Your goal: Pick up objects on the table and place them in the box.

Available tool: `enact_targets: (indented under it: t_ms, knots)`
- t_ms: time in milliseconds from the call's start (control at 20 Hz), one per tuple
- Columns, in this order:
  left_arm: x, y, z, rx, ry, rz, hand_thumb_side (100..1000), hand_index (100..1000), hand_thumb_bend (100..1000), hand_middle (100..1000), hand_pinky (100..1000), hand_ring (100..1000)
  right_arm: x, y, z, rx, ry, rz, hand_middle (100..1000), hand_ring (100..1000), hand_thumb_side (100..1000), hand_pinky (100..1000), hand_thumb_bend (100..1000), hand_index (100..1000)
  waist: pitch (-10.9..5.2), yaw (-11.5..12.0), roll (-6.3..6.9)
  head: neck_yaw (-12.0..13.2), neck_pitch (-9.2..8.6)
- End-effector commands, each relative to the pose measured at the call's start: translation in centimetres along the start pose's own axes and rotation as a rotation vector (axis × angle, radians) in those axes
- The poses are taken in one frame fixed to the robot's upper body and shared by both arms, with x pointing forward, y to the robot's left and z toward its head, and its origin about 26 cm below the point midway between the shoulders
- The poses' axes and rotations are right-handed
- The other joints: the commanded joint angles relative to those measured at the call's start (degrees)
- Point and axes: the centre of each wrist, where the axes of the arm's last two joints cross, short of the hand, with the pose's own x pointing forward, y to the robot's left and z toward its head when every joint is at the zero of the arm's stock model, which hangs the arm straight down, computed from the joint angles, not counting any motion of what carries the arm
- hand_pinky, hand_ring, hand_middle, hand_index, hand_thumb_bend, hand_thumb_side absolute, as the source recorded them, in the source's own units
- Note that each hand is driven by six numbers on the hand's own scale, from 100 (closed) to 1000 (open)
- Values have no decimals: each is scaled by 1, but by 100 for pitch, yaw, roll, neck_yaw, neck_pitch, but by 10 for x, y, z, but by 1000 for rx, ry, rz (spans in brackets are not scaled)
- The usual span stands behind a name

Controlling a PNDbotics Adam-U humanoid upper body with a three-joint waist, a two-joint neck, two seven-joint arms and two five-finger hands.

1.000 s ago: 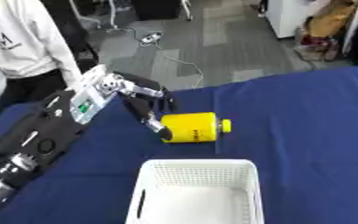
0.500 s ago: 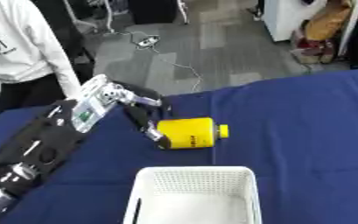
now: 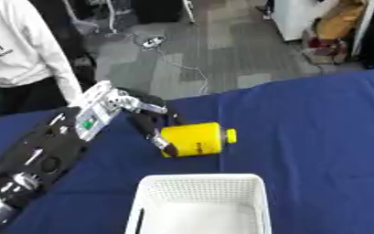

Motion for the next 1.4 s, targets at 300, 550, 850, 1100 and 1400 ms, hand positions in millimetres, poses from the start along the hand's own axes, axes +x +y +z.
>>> enact_targets:
  t_ms: [300, 550, 850, 1100, 1400]
  knots:
    - [-8, 15, 16, -12, 27, -56, 780, 962, 845, 907, 687, 791, 0, 3, -7, 10, -20, -16, 492, 400, 970, 302, 100, 657, -37, -46, -13, 67, -140]
    - [-10, 15, 17, -17, 45, -64, 767, 959, 847, 902, 695, 787, -1, 4, -7, 12, -20, -21, 493, 401, 968, 304, 100, 659, 19, -77, -10, 70, -164]
    - [-11, 15, 18, -21, 64, -84, 754, 950, 825, 863, 686, 754, -1, 5, -8, 16, -21, -29, 493, 402, 967, 305, 100, 659, 61, -110, -3, 82, -178]
    - [-12, 14, 17, -24, 70, -87, 726, 935, 797, 853, 683, 750, -2, 6, -9, 15, -21, -34, 493, 402, 967, 306, 100, 660, 85, -133, 5, 88, -179]
    - [-13, 12, 16, -34, 83, -88, 684, 931, 747, 828, 668, 732, -3, 8, -11, 16, -26, -41, 493, 402, 966, 306, 100, 660, 125, -174, 20, 71, -197]
